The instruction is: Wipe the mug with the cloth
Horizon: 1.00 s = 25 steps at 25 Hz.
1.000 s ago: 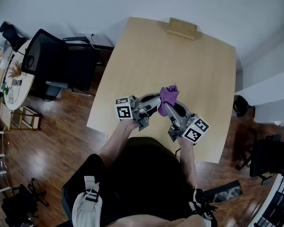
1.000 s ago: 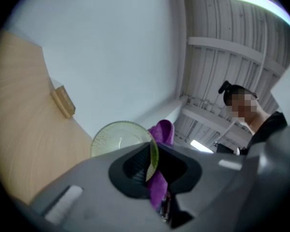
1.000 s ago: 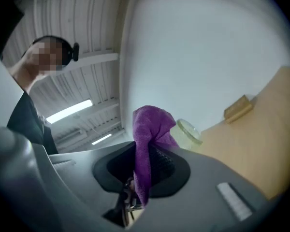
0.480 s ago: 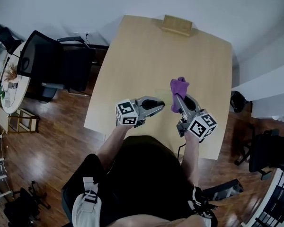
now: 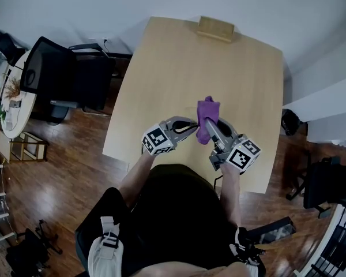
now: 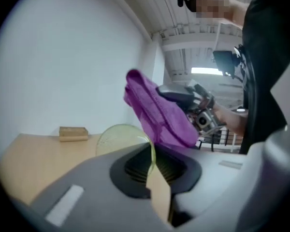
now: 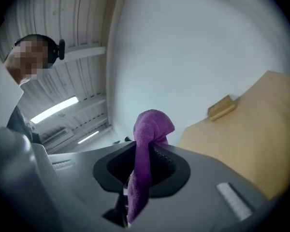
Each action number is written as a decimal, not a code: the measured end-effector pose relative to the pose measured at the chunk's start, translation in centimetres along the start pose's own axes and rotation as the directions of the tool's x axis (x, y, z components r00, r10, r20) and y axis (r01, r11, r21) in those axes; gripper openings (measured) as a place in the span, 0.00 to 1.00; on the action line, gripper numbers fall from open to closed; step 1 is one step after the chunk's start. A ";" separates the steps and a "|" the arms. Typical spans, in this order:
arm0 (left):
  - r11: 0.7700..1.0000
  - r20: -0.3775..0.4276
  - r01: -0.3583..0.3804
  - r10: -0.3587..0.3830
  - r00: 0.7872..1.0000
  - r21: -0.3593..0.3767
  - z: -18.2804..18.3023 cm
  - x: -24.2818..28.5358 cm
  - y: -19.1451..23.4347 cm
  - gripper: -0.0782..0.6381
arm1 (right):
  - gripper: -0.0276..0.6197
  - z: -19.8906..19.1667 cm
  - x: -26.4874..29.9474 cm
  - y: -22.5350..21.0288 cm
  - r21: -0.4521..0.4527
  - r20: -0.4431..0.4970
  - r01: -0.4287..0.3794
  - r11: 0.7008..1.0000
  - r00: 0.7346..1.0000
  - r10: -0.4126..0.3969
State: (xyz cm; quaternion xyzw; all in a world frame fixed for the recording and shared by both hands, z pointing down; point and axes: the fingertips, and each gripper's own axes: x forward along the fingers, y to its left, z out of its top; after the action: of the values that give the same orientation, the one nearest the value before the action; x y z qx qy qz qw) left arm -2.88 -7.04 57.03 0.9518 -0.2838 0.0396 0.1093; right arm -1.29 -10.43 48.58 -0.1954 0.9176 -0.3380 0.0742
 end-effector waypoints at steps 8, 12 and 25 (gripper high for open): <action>1.000 0.027 -0.012 0.012 1.000 0.017 0.6 0.3 -0.1 0.17 | 0.14 0.4 -2.0 -5.9 -0.003 0.017 0.214 0.977 0.977 -0.214; 0.988 -0.042 -0.041 0.048 0.998 0.146 -0.8 1.2 0.1 0.18 | 0.14 -4.4 1.7 -1.0 -0.075 -0.129 0.074 0.994 0.988 -0.084; 0.880 -0.176 0.027 0.066 0.982 0.475 -3.4 1.0 -1.4 0.17 | 0.14 -2.0 -1.4 -7.5 0.021 -0.122 0.258 0.966 0.960 -0.254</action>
State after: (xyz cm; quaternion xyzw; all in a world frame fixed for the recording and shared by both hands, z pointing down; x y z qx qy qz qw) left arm -1.28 -5.63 60.18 0.9386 -0.2635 0.1983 -0.1016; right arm 1.71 -13.88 55.01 -0.2906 0.8811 -0.3726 -0.0212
